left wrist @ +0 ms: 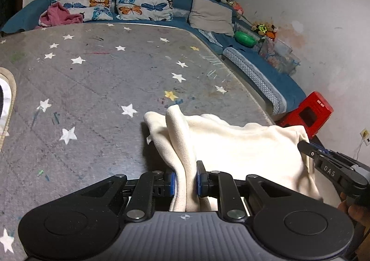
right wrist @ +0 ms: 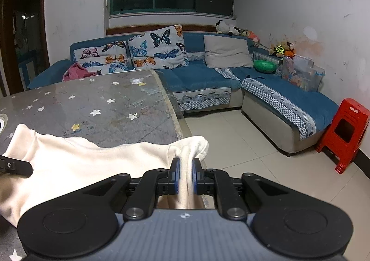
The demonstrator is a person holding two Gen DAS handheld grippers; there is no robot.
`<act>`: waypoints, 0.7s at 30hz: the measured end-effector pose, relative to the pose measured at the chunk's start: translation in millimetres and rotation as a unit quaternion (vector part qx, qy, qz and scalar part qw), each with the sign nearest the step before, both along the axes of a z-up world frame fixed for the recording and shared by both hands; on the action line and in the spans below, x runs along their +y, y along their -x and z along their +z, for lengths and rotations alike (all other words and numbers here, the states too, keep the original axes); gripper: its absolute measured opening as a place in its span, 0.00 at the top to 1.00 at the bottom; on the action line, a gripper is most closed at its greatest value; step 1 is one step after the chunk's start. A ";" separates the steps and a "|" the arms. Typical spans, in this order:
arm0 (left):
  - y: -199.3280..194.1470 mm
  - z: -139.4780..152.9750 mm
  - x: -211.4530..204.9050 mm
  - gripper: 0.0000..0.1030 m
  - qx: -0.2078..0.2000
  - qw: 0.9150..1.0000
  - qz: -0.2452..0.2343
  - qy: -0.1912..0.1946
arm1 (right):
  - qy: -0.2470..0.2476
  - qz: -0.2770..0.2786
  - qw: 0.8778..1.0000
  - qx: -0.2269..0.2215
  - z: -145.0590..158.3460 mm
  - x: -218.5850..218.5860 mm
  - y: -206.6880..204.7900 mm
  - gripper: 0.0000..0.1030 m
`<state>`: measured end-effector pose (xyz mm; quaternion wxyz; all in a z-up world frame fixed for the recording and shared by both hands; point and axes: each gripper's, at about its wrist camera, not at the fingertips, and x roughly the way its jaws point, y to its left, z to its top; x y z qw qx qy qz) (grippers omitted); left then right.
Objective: Fold clothes
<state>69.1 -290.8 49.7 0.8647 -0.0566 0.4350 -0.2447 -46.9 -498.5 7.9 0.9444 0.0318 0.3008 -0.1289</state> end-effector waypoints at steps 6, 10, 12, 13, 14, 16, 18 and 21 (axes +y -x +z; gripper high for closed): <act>-5.6 -4.5 4.5 0.74 0.005 1.000 0.009 -0.008 | 0.002 0.003 1.000 0.014 -9.6 0.9 -10.6 0.89; -5.4 -5.3 7.8 0.67 0.002 1.000 0.014 -0.016 | 0.001 0.000 1.000 0.010 -7.2 0.5 -6.5 0.86; -4.9 -4.1 9.7 0.61 -0.002 1.000 0.021 -0.021 | -0.001 0.001 1.000 0.006 -3.5 0.5 -0.5 0.85; -4.5 -3.3 10.6 0.61 -0.006 0.999 0.023 -0.024 | -0.002 0.002 1.000 0.004 -1.3 1.4 2.6 0.85; -3.8 -2.4 11.4 0.57 -0.009 0.999 0.025 -0.028 | -0.003 0.008 1.000 0.002 0.2 4.0 6.4 0.85; -2.1 0.2 13.9 0.52 -0.020 0.999 0.030 -0.035 | -0.007 0.023 1.000 -0.002 2.9 9.9 14.4 0.84; -0.5 2.9 16.7 0.52 -0.029 0.998 0.034 -0.041 | -0.011 0.037 0.999 -0.006 5.7 15.9 22.4 0.80; 2.7 7.0 21.0 0.52 -0.038 0.998 0.035 -0.041 | -0.014 0.057 0.998 -0.007 4.1 27.9 33.6 0.78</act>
